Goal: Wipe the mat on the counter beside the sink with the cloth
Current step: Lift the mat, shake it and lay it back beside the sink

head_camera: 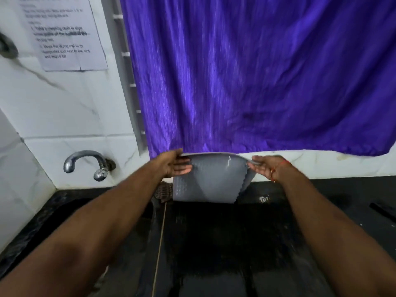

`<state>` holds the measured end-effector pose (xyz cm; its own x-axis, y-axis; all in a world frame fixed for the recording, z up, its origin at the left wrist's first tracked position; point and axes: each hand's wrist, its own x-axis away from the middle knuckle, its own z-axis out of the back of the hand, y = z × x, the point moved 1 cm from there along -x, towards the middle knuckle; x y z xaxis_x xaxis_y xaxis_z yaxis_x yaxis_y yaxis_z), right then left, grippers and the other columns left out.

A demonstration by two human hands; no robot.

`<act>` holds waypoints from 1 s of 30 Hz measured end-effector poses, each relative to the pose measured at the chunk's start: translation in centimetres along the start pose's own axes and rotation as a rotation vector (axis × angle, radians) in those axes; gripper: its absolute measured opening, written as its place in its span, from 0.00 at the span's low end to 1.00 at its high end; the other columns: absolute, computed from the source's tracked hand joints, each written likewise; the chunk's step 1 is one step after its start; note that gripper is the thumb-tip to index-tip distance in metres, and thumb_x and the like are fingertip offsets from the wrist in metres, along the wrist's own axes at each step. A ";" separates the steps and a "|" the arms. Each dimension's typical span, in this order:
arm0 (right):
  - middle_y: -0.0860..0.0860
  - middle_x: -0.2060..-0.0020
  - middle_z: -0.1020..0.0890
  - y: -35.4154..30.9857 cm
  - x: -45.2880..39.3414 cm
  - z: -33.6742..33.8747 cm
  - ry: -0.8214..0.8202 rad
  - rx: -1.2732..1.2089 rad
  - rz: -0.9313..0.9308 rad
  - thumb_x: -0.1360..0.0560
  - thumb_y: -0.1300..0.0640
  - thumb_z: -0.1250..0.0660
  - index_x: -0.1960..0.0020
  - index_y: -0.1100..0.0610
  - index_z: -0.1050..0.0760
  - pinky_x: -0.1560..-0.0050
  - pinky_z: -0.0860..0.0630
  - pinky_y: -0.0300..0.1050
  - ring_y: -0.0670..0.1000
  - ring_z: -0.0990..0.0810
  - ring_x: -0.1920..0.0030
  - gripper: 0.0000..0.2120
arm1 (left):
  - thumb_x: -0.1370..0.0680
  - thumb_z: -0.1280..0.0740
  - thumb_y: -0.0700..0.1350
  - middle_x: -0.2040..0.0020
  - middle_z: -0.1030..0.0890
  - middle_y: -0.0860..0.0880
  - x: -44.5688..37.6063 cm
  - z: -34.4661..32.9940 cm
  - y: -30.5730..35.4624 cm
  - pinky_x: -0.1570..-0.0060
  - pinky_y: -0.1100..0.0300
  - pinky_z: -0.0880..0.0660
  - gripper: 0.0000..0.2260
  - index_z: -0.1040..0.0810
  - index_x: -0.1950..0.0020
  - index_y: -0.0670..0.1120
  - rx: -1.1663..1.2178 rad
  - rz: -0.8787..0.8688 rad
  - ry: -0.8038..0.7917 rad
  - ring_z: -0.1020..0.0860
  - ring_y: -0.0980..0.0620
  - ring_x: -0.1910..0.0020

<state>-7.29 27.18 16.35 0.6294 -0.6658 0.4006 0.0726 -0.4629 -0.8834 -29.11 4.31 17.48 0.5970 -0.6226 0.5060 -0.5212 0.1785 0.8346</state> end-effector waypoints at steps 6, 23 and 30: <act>0.54 0.82 0.23 -8.7 -4.4 -5.1 0.076 0.153 0.114 0.22 0.72 0.42 0.62 0.65 0.30 0.80 0.24 0.40 0.50 0.22 0.82 0.11 | 0.16 0.42 0.49 0.52 0.19 0.44 -1.9 -1.8 8.6 0.63 0.46 0.24 0.09 0.27 0.44 0.45 -0.007 -0.068 0.013 0.21 0.38 0.56; 0.59 0.63 0.20 -5.3 -4.7 -6.2 0.127 0.371 0.111 0.25 0.72 0.35 0.29 0.68 0.40 0.78 0.21 0.45 0.53 0.20 0.79 0.27 | 0.18 0.37 0.52 0.43 0.17 0.50 -2.4 4.6 4.4 0.60 0.50 0.20 0.07 0.26 0.44 0.49 -0.172 0.049 -0.034 0.18 0.40 0.51; 0.57 0.62 0.26 -6.5 -3.3 -8.5 0.160 0.218 0.256 0.26 0.76 0.38 0.54 0.65 0.31 0.81 0.23 0.44 0.54 0.20 0.77 0.08 | 0.20 0.36 0.54 0.37 0.21 0.50 -1.5 4.3 5.7 0.68 0.54 0.19 0.12 0.24 0.40 0.49 -0.098 -0.058 0.015 0.18 0.40 0.54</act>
<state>-16.45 27.41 22.85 0.5211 -0.8347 0.1781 0.1024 -0.1461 -0.9840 -35.57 3.00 20.55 0.6342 -0.6224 0.4587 -0.4235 0.2167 0.8796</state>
